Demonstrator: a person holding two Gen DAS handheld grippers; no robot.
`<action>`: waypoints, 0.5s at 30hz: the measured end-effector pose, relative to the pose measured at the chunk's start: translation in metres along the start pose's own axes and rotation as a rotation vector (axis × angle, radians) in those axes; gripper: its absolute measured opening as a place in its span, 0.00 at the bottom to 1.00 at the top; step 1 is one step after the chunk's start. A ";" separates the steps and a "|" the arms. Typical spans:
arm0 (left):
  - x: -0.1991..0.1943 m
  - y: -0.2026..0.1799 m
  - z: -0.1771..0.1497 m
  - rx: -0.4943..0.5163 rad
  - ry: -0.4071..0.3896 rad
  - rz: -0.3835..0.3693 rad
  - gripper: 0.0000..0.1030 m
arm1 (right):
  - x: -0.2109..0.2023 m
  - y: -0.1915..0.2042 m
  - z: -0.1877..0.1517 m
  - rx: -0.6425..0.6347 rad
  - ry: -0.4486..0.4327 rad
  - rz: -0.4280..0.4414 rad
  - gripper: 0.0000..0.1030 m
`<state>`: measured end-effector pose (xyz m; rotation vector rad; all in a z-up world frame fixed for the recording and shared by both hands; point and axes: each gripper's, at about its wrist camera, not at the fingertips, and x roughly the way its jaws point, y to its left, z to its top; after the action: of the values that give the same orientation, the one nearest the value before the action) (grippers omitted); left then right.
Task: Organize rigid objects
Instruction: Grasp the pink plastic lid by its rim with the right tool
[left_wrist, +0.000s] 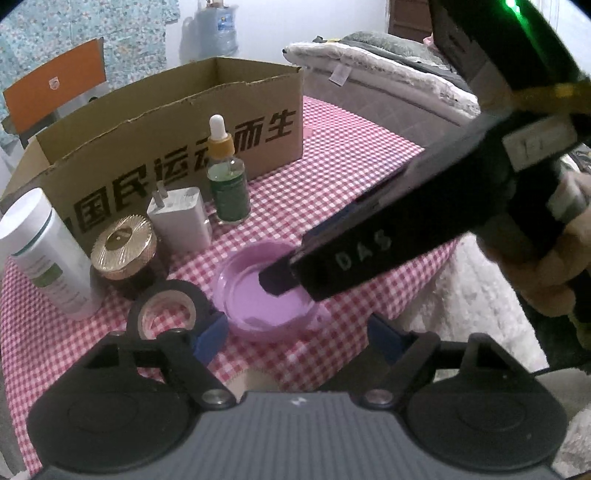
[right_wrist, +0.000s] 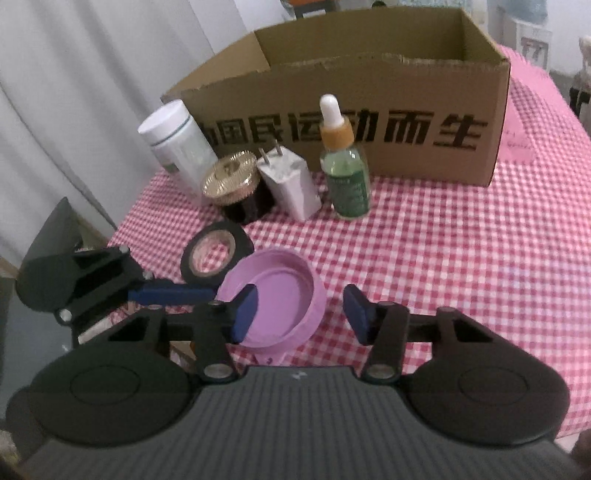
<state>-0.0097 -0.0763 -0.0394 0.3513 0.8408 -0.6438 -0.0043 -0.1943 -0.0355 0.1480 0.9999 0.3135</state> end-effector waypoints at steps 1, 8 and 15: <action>0.002 0.000 0.002 0.000 0.000 -0.003 0.81 | 0.001 -0.001 -0.001 0.003 0.003 0.003 0.43; 0.022 -0.007 0.017 0.027 -0.027 -0.034 0.80 | 0.000 -0.017 -0.006 0.027 -0.007 -0.040 0.35; 0.027 -0.009 0.026 0.026 -0.037 -0.035 0.80 | -0.006 -0.036 -0.008 0.068 -0.031 -0.064 0.25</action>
<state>0.0128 -0.1067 -0.0444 0.3473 0.8056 -0.6925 -0.0072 -0.2301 -0.0447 0.1813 0.9825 0.2186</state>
